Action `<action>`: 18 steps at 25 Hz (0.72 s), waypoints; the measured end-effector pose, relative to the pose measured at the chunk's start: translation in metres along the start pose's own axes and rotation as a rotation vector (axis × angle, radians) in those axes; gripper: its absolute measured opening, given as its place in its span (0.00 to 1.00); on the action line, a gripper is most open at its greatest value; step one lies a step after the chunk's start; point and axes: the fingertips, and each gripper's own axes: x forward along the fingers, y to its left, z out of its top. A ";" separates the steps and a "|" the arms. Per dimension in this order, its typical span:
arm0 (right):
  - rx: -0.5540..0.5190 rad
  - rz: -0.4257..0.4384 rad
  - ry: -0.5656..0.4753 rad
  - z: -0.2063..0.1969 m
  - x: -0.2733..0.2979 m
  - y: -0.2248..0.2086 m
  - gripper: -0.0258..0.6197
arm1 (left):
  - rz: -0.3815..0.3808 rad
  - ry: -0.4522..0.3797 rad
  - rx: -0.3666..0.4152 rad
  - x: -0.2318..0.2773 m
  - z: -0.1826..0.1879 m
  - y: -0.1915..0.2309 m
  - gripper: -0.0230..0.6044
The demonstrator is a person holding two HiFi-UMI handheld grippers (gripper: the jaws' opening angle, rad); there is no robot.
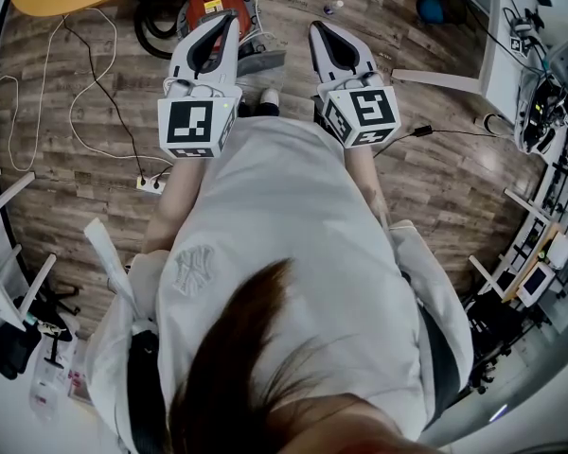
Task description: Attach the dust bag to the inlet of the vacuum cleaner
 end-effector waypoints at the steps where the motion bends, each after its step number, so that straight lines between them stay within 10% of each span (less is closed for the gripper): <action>1: 0.000 0.001 -0.001 0.000 0.001 0.000 0.04 | 0.001 0.000 0.000 0.000 0.000 0.001 0.07; 18: -0.001 0.001 -0.006 0.002 0.005 -0.001 0.04 | 0.006 -0.001 -0.001 0.002 0.001 0.005 0.07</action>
